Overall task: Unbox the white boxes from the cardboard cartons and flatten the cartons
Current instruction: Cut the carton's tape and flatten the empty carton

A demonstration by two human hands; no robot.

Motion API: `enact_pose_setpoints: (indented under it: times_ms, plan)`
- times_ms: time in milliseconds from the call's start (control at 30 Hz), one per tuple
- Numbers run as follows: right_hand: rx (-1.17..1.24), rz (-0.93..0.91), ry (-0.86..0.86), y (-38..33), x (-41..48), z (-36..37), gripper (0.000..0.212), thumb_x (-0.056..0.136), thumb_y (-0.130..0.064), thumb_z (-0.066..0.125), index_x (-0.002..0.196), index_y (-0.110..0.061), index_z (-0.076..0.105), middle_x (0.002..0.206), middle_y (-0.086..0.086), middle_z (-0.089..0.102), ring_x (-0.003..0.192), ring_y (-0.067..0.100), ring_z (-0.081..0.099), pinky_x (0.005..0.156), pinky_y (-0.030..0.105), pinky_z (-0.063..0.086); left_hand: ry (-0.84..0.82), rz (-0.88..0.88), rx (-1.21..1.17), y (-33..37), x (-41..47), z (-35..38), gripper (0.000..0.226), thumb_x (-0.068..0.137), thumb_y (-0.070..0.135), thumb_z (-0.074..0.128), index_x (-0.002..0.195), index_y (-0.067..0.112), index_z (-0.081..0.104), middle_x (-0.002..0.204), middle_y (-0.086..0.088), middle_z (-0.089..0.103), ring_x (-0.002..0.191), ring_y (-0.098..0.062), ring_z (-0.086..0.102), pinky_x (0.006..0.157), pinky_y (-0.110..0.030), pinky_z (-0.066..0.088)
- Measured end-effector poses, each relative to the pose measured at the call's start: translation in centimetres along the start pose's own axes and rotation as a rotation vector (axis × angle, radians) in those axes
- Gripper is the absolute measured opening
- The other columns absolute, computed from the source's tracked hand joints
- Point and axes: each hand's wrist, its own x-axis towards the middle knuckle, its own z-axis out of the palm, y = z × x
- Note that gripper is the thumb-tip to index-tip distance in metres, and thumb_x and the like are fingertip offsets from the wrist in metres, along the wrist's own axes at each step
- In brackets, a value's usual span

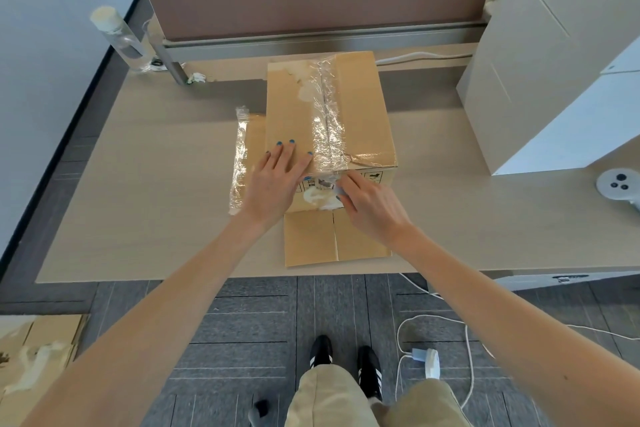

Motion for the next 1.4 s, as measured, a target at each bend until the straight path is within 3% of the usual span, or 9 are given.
enact_pose_setpoints:
  times_ms: [133,267,500,700,900,1167,1333,1400]
  plan:
    - [-0.058,-0.018,0.013,0.0,0.0,0.1,0.007,0.084,0.002,0.063,0.084,-0.004,0.058,0.079,0.005,0.056,0.047,0.016,0.041,0.034,0.025,0.027,0.021,-0.025,-0.026,0.1,-0.3,0.2,0.038,0.1,0.022,0.051,0.138,0.017,0.047,0.142,-0.019,0.051,0.128,-0.039,0.052,0.104,-0.049,0.047]
    - [-0.105,0.014,0.032,-0.1,-0.3,0.8,0.014,0.08,0.003,0.069,0.087,-0.004,0.059,0.08,0.006,0.056,0.045,0.011,0.034,0.032,0.022,0.03,0.036,-0.039,-0.063,0.0,-0.6,0.1,0.04,0.105,0.031,0.035,0.14,0.018,0.051,0.144,-0.018,0.05,0.131,-0.037,0.05,0.108,-0.047,0.043]
    - [-0.136,0.093,0.004,0.5,-0.9,0.6,0.023,0.075,0.007,0.071,0.091,-0.005,0.058,0.081,0.007,0.056,0.042,0.015,0.048,0.031,0.024,0.037,0.044,-0.073,-0.099,0.1,-0.9,0.3,0.042,0.107,0.034,0.033,0.143,0.022,0.05,0.148,-0.015,0.049,0.136,-0.034,0.046,0.112,-0.044,0.04]
    - [-0.166,0.094,0.013,1.0,-0.7,-0.2,0.029,0.071,0.009,0.071,0.09,-0.006,0.056,0.072,0.006,0.054,0.04,0.014,0.032,0.034,0.021,0.025,0.043,-0.082,-0.105,0.3,-0.8,0.3,0.042,0.107,0.035,0.033,0.143,0.022,0.051,0.148,-0.015,0.049,0.137,-0.034,0.046,0.112,-0.044,0.04]
    - [-0.172,0.159,-0.014,2.5,-0.9,-1.8,0.023,0.071,0.01,0.068,0.082,-0.006,0.056,0.064,0.006,0.054,0.036,0.024,0.044,0.037,0.021,0.027,0.047,-0.097,-0.124,0.3,-0.8,0.3,0.042,0.108,0.035,0.031,0.143,0.022,0.049,0.147,-0.015,0.049,0.136,-0.034,0.047,0.11,-0.046,0.042]
    - [-0.094,0.16,-0.082,2.8,-0.6,-3.4,0.007,0.089,-0.008,0.047,0.088,-0.01,0.053,0.075,0.006,0.058,0.052,0.032,0.05,0.046,0.031,0.038,-0.008,-0.12,-0.157,-0.2,-1.3,-0.2,0.042,0.107,0.034,0.031,0.144,0.023,0.049,0.149,-0.013,0.047,0.138,-0.034,0.044,0.113,-0.045,0.038]
    - [-0.041,0.164,0.018,2.6,-0.1,-4.7,0.002,0.091,-0.013,0.049,0.091,-0.011,0.05,0.079,0.003,0.06,0.051,0.03,0.049,0.046,0.026,0.03,-0.113,-0.169,-0.243,0.2,-1.0,-1.6,0.049,0.105,0.04,0.025,0.144,0.023,0.049,0.153,-0.011,0.042,0.143,-0.035,0.036,0.115,-0.048,0.034]
    - [-0.032,0.205,-0.01,2.6,1.1,-4.7,0.005,0.091,-0.014,0.049,0.095,-0.011,0.05,0.085,0.003,0.061,0.057,0.032,0.053,0.048,0.029,0.033,-0.127,-0.244,-0.293,1.2,-0.4,-2.4,0.05,0.101,0.043,0.025,0.137,0.024,0.053,0.15,-0.01,0.044,0.141,-0.034,0.036,0.113,-0.049,0.034]
